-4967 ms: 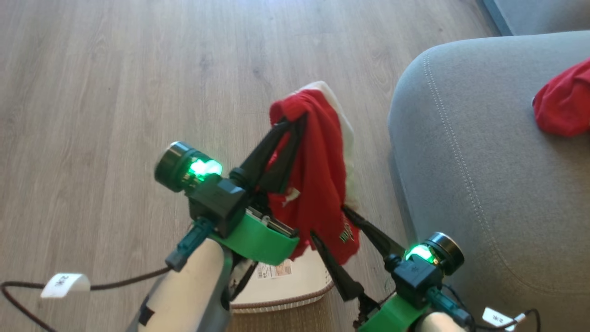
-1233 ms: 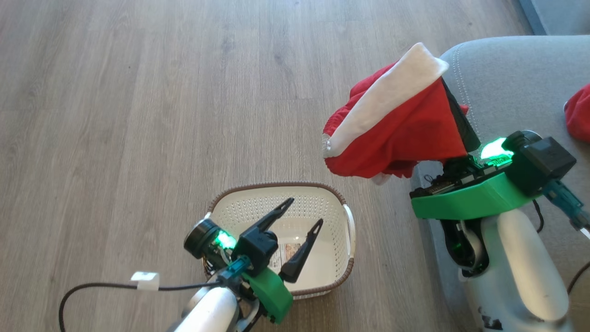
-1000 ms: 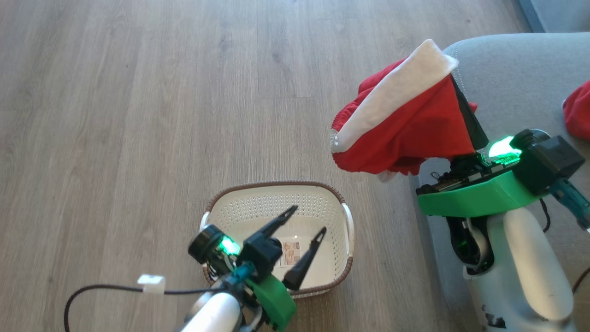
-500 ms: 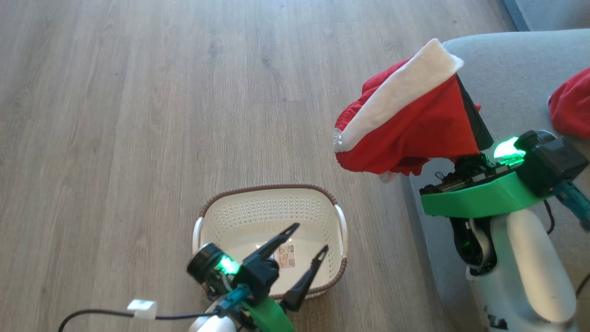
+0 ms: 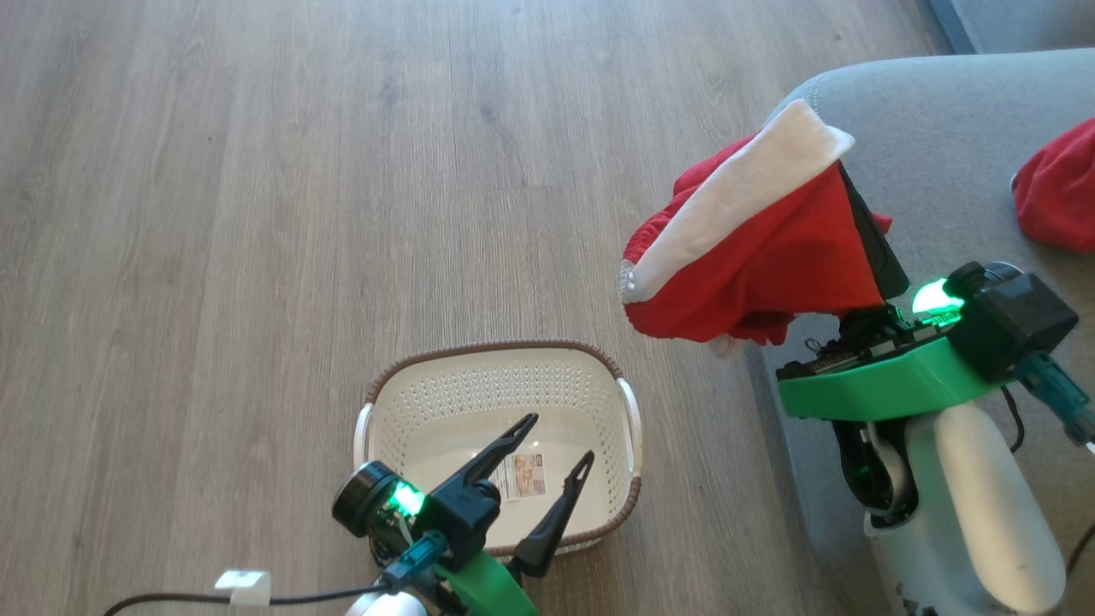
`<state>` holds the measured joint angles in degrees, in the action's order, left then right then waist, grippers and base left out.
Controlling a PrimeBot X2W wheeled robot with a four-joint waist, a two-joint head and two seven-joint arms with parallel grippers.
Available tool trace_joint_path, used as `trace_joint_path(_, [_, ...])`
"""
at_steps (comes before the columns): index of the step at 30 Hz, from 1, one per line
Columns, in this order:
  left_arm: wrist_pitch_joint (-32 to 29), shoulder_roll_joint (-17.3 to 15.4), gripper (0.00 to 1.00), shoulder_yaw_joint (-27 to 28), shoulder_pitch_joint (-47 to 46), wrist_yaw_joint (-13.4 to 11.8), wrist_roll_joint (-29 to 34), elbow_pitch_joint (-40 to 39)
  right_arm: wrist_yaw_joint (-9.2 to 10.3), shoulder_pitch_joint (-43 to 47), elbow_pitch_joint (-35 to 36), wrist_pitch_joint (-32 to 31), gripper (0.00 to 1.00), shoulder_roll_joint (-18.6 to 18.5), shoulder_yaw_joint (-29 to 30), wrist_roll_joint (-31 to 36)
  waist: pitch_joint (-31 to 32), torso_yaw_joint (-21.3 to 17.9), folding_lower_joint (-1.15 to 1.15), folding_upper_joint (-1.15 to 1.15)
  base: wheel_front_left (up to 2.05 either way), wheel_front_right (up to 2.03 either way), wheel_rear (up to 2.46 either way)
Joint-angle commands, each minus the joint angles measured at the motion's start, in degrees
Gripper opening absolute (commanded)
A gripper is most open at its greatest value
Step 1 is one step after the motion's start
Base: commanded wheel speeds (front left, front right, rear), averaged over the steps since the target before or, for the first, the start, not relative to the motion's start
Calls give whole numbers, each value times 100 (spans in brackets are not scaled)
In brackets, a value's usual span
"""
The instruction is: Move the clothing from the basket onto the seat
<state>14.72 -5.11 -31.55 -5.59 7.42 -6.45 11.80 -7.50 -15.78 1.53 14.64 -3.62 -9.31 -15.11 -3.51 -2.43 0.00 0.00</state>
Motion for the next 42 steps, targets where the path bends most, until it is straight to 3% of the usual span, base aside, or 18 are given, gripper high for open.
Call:
trace_joint_path(1, [28, 44, 100, 187, -169, 6, 21, -230, 1, -161, 187, 36, 0, 74, -79, 54, -15, 4, 0, 0, 0, 0, 0])
trace_joint_path(10, [28, 25, 100, 212, -263, 6, 27, -284, 1, -231, 212, 36, 0, 74, 21, 83, -149, -96, 0, 0, 0, 0, 0])
trace_joint_path(20, [28, -33, 100, 189, -364, 6, 50, -315, 1, -273, 243, 36, 0, 74, 168, 115, -295, -496, 0, 0, 0, 0, 0])
trace_joint_path(32, [28, -192, 100, 181, -505, 6, 81, -289, 1, -246, 333, 36, 0, 74, 416, -54, -492, -1384, 0, 0, 0, 0, 0])
trace_joint_path(42, [28, -433, 100, 198, -530, 6, 111, -262, 1, -170, 351, 36, 0, 74, 549, -154, -580, -2368, 0, 0, 0, 0, 0])
